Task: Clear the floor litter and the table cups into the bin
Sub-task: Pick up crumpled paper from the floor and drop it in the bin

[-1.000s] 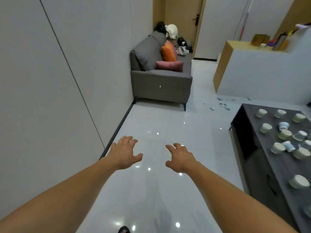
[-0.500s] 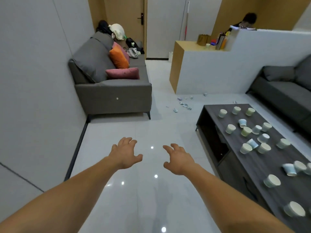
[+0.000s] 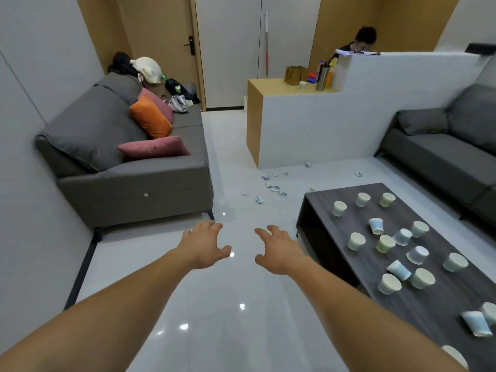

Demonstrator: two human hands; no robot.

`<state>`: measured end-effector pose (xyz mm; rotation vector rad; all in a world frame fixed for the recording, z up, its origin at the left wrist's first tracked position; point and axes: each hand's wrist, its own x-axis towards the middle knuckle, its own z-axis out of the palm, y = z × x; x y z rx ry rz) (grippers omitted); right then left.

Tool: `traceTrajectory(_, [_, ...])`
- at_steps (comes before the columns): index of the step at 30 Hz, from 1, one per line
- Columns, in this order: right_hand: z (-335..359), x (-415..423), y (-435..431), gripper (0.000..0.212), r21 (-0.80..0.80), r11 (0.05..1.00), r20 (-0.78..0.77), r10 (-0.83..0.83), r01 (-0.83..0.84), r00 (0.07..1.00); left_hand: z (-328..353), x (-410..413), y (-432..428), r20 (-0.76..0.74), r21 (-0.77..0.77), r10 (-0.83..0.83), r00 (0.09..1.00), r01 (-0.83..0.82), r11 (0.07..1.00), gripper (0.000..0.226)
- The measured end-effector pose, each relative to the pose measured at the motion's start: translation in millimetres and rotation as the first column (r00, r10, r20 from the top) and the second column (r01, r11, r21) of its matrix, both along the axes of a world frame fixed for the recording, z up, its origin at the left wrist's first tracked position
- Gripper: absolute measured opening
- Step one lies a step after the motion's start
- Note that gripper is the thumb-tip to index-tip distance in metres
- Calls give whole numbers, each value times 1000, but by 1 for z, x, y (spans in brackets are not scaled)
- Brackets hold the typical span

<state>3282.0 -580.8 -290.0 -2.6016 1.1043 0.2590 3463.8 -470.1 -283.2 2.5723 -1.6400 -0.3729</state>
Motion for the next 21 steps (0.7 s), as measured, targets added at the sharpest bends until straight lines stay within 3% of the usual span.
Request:
traceTrajectory(11, [-26, 102, -174, 75, 55, 998, -75, -6, 10, 997, -25, 118, -185, -64, 25, 4, 998, -3, 1000, 72])
traceTrajectory(21, [-21, 189, -350, 76, 84, 984, -83, -147, 154, 986, -4, 233, -380, -106, -26, -52, 993, 49, 998, 75])
